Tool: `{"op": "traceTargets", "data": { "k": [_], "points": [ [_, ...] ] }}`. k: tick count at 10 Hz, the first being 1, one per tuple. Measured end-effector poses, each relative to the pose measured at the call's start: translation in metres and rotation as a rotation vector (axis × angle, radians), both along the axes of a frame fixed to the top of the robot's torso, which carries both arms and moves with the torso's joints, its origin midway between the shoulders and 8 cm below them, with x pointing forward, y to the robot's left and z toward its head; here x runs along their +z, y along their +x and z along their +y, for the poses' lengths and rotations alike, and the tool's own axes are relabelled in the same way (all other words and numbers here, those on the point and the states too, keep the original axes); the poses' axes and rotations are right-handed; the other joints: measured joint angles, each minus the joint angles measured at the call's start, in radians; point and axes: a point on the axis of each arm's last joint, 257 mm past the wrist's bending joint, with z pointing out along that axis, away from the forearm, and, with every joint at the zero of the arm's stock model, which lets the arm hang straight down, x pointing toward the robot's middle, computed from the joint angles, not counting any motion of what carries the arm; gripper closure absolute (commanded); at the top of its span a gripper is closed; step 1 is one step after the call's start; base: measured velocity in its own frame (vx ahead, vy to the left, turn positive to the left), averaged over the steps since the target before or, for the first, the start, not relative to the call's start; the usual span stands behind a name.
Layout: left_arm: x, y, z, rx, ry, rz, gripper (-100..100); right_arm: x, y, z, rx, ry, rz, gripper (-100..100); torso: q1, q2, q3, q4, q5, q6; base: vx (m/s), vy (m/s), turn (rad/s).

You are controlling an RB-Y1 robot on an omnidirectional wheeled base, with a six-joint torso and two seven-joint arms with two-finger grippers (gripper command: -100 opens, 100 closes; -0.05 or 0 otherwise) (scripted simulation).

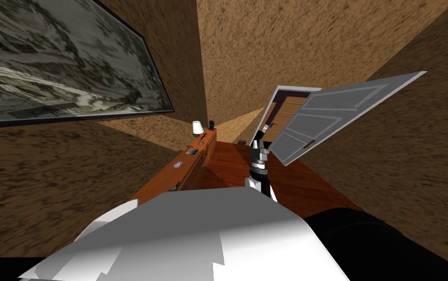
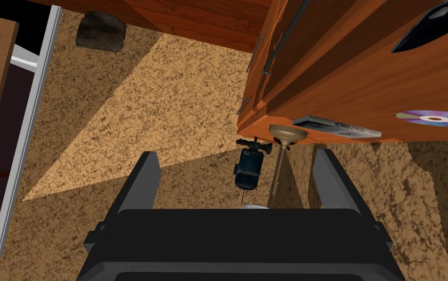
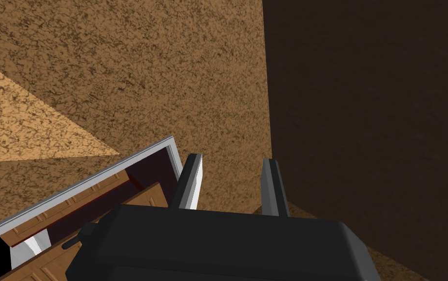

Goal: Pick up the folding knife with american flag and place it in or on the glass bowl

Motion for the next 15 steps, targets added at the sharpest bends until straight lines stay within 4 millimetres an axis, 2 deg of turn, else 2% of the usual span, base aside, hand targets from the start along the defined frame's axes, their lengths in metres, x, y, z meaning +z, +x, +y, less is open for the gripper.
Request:
{"op": "traceTargets", "data": {
  "k": [3, 4, 7, 8, 9, 10, 12, 14, 15],
  "points": [
    [-0.028, -0.032, 0.023, -0.012, 0.063, 0.098, -100, 0.0, 0.0, 0.0, 0.0, 0.0, 0.0, 0, -0.001, -0.002, -0.001, -0.001, 0.0, 0.0, 0.159, -0.038, 0.058],
    [-0.041, -0.049, 0.032, -0.02, 0.088, 0.137, -100, 0.0, 0.0, 0.0, 0.0, 0.0, 0.0, 0, 0.002, -0.004, -0.002, -0.001, 0.0, 0.0, 0.165, -0.007, 0.032],
    [-0.061, -0.089, 0.056, -0.031, 0.147, 0.237, -100, 0.0, 0.0, 0.0, 0.0, 0.0, 0.0, 0, 0.0, -0.003, -0.002, -0.001, 0.0, 0.0, 0.17, -0.026, 0.055],
    [-0.066, -0.101, 0.069, -0.043, 0.173, 0.275, -100, 0.0, 0.0, 0.0, 0.0, 0.0, 0.0, 0, 0.001, -0.005, -0.003, -0.001, 0.0, 0.0, 0.14, -0.02, 0.036],
    [-0.072, -0.113, 0.073, -0.043, 0.183, 0.301, -100, 0.0, 0.0, 0.0, 0.0, 0.0, 0.0, 0, 0.001, -0.002, -0.002, -0.001, 0.0, 0.0, 0.146, -0.025, 0.076],
    [-0.075, -0.132, 0.084, -0.05, 0.206, 0.34, -100, 0.0, 0.0, 0.0, 0.0, 0.0, 0.0, 0, 0.001, -0.002, -0.002, -0.001, 0.0, 0.0, 0.14, -0.035, 0.036],
    [-0.081, -0.145, 0.094, -0.045, 0.219, 0.376, -100, 0.0, 0.0, 0.0, 0.0, 0.0, 0.0, 0, 0.002, 0.002, 0.001, 0.0, 0.0, 0.001, 0.093, -0.006, 0.022],
    [-0.086, -0.169, 0.107, -0.05, 0.243, 0.432, -100, 0.0, 0.0, 0.0, 0.0, 0.0, 0.0, 0, 0.002, -0.001, -0.001, 0.0, 0.0, 0.001, 0.097, -0.002, 0.021],
    [-0.087, -0.173, 0.109, -0.047, 0.245, 0.44, -100, 0.0, 0.0, 0.0, 0.0, 0.0, 0.0, 0, 0.002, 0.002, 0.001, 0.0, 0.0, 0.001, 0.124, -0.007, 0.06]
  ]
}}
